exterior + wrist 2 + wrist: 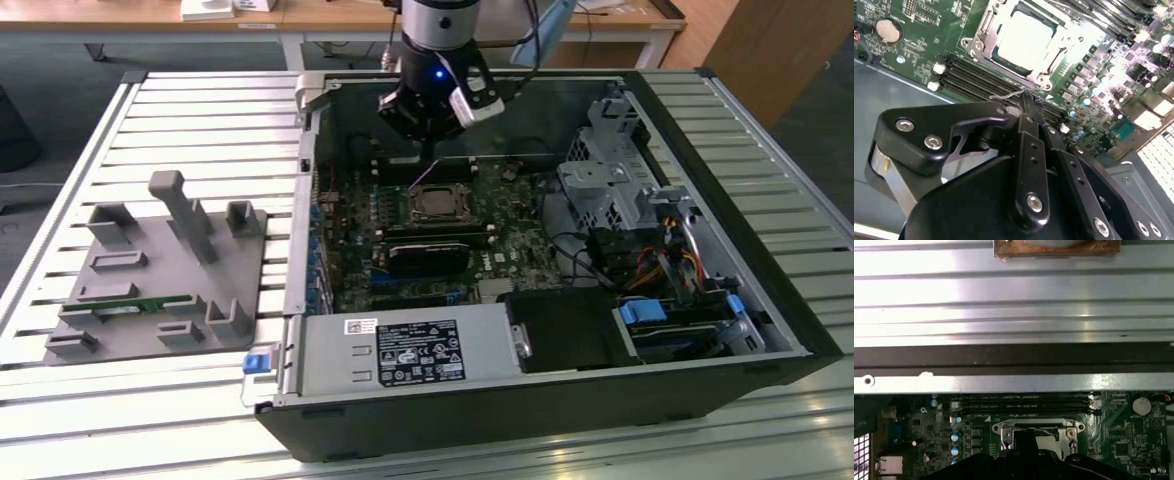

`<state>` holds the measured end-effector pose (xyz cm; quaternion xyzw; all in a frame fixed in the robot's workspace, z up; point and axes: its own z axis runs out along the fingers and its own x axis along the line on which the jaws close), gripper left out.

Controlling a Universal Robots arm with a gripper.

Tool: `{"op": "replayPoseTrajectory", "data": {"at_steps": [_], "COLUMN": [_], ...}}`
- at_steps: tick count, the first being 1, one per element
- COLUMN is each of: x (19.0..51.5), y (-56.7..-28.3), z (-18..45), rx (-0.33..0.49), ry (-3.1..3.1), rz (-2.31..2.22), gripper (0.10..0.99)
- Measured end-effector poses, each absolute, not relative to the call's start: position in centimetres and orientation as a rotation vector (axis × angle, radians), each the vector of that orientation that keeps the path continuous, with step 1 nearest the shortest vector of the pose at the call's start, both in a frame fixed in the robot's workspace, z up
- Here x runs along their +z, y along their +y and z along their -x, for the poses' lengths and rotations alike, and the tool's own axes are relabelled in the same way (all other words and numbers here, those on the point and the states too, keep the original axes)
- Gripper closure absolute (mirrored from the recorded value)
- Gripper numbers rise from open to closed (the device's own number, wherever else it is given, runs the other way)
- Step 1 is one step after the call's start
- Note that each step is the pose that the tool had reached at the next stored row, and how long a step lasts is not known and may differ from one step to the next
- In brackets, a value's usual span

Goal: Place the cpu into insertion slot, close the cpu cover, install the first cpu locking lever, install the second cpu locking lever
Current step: 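Install the first cpu locking lever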

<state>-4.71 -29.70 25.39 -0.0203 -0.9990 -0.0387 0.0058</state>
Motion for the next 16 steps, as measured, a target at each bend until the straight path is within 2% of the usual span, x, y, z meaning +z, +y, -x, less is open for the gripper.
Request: {"op": "replayPoseTrajectory", "data": {"at_steps": [3,16], "x": [25.3,24.3], "y": [-29.7,-29.7], "z": [4.7,4.4], "rx": [-0.189,-0.189], "ry": [-3.123,-3.119], "rz": [0.063,-0.046], "gripper": [0.980,0.980]}}
